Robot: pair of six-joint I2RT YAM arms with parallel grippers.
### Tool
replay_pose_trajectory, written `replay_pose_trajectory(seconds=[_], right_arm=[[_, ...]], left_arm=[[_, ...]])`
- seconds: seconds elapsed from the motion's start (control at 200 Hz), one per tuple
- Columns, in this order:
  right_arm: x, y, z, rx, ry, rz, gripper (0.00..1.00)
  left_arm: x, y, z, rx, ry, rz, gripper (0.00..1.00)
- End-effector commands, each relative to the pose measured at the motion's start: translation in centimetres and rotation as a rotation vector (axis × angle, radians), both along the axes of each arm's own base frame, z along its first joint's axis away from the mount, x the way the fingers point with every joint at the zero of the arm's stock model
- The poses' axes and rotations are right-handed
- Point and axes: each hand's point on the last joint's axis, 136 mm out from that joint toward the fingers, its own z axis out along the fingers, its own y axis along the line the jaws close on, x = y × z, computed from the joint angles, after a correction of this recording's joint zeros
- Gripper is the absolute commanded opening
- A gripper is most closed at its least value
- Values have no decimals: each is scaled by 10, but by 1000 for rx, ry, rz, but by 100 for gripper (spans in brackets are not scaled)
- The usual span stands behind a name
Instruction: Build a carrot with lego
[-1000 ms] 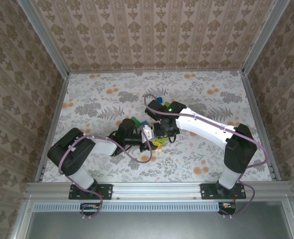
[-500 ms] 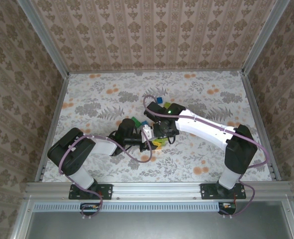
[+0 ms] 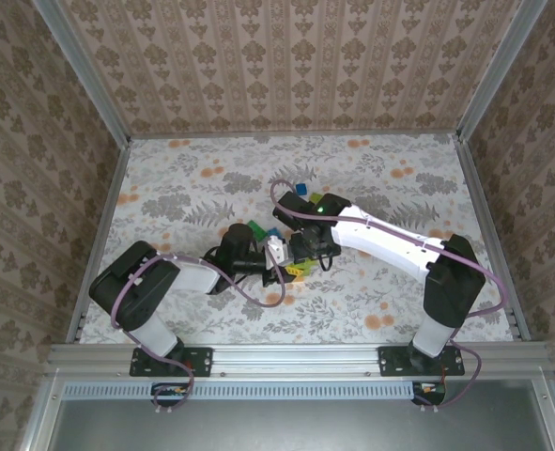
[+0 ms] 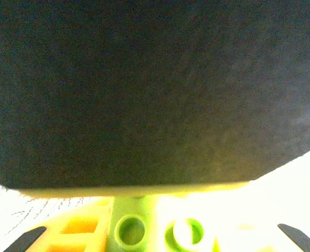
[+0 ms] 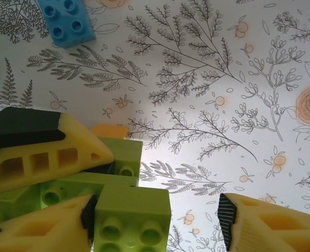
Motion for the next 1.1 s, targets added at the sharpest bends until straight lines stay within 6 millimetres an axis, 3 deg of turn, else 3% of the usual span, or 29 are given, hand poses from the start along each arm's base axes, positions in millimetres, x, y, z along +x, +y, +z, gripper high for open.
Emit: replay_pose_trajectory(seconds=[0.0, 0.255, 0.375, 0.41, 0.51, 0.61, 0.735, 0.885, 1.095], right_arm=[[13, 13, 54, 106, -129, 39, 70], [26, -25, 109, 182, -289, -28, 76], [28, -34, 117, 253, -321, -57, 76], [26, -40, 129, 288, -351, -66, 76], [24, -48, 132, 308, -361, -77, 76], [21, -53, 121, 307, -340, -86, 65], [19, -46, 98, 347, -290, -88, 32], [17, -30, 72, 387, -207, -82, 6], [16, -5, 41, 403, -112, -56, 0]], left_arm=[[-8, 6, -27, 74, 58, -1, 33], [-10, 7, -29, 72, 69, 2, 34], [-8, 7, -30, 75, 78, 12, 34], [-8, 7, -30, 75, 81, 12, 34], [-7, 6, -27, 71, 83, 18, 33], [-8, 5, -25, 70, 85, 18, 33], [-8, 3, -25, 77, 83, 14, 34], [-7, 1, -25, 84, 81, 12, 34], [-6, 2, -27, 96, 73, 12, 33]])
